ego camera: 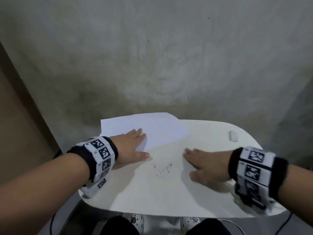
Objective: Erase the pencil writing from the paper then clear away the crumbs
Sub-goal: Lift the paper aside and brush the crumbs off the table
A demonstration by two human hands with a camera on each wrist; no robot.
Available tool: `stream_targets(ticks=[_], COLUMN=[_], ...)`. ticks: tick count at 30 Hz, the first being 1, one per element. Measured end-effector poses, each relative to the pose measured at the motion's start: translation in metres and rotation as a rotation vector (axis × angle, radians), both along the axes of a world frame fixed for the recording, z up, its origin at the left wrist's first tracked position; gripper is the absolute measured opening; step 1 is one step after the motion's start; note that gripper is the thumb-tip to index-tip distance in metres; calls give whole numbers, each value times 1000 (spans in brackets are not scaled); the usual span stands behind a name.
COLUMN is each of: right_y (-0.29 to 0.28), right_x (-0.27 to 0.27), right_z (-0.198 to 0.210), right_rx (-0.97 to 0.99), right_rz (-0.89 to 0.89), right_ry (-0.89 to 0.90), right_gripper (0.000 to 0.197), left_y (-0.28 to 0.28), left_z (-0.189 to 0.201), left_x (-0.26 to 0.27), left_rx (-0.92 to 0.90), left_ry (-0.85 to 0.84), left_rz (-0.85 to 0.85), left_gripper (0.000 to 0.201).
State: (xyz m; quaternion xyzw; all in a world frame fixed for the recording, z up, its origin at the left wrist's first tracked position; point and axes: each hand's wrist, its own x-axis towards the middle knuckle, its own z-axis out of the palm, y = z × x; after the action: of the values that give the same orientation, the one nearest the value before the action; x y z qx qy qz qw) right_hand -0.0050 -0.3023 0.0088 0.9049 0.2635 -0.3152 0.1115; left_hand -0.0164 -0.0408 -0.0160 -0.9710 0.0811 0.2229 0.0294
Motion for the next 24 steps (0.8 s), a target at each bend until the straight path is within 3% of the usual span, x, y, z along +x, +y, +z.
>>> stream_targets(ticks=[3, 6, 7, 9, 13, 15, 18, 22, 24], right_y=[-17, -30, -25, -4, 43, 55, 62, 82, 99], right_x=[-25, -10, -10, -16, -28, -13, -9, -20, -10], right_z=[13, 12, 9, -5, 6, 15, 1, 12, 21], right_rx=[207, 135, 30, -67, 72, 122, 5, -9, 47], right_rz=[-77, -184, -188, -124, 55, 11, 11, 149, 161], right_ry=[88, -51, -85, -119, 70, 53, -125, 88, 58], right_gripper=[96, 126, 125, 95, 72, 68, 73, 69, 64], left_y=[4, 5, 2, -4, 1, 9, 15, 19, 21], left_z=[-6, -11, -11, -10, -7, -6, -5, -4, -5], left_x=[-14, -33, -37, -38, -26, -20, -13, -9, -9], left_rx=[40, 79, 87, 96, 113, 99, 64, 32, 18], left_ry=[-78, -75, -67, -71, -33, 6, 22, 25, 36], left_rz=[-119, -175, -181, -174, -18, 41, 54, 52, 58], left_gripper=[113, 118, 118, 115, 96, 93, 89, 84, 84])
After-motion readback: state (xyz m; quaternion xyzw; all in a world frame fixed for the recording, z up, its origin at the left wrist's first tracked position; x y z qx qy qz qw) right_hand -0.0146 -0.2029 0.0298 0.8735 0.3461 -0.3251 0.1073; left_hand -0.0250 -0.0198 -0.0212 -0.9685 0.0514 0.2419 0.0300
